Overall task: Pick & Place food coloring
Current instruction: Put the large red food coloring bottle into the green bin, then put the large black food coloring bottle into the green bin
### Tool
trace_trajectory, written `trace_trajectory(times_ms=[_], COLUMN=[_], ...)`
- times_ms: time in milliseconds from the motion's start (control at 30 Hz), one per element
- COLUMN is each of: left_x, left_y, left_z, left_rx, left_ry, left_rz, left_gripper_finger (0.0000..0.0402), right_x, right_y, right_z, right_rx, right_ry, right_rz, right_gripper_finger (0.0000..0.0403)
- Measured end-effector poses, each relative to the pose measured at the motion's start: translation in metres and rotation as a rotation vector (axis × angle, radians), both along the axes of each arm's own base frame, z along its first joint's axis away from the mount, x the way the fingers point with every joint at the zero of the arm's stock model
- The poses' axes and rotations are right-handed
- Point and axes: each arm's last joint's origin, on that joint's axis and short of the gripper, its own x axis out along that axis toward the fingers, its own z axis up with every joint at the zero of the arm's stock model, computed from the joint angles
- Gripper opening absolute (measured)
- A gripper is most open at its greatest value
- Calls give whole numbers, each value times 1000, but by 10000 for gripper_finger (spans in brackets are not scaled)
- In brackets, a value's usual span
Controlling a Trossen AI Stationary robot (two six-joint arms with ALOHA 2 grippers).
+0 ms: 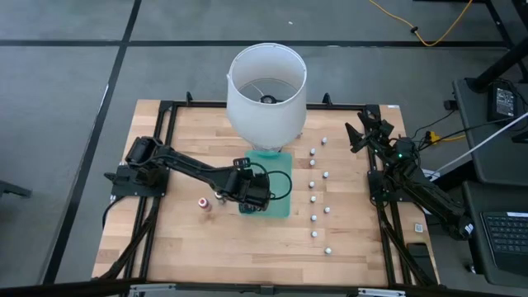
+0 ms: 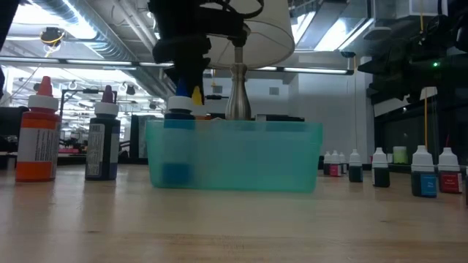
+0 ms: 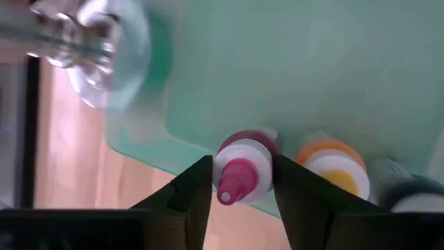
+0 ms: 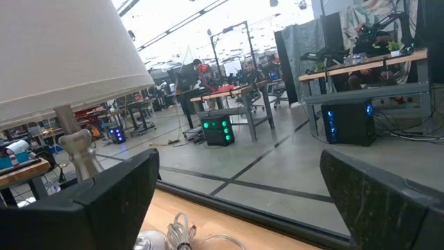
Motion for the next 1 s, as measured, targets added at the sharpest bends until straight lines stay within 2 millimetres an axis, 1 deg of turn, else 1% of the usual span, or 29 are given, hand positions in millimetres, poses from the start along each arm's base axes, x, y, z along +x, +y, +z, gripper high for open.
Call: trace_trajectory(times_ms=[200,467,600,667,833,1000], left_x=[0,0,-1,-4,-12,-27], left_y=[-1,4,5,5,9,13], left_z=[0,0,3,8,28,49], left_rx=[-31,-26,-13,-7,43,8], left_ry=[6,9,3,-12,-109,-192], left_rz=[3,18,21,25,100,217], left_gripper_finger=[169,170,175,178,191,218], right_x=[0,0,0,0,0,0], right_y=[0,0,0,0,0,0], right_z=[0,0,0,0,0,0], right_rx=[0,0,0,0,0,0], right_ry=[0,0,0,0,0,0], right_rz=[0,0,0,0,0,0], right_gripper_finger=[399,399,399,399,399,399])
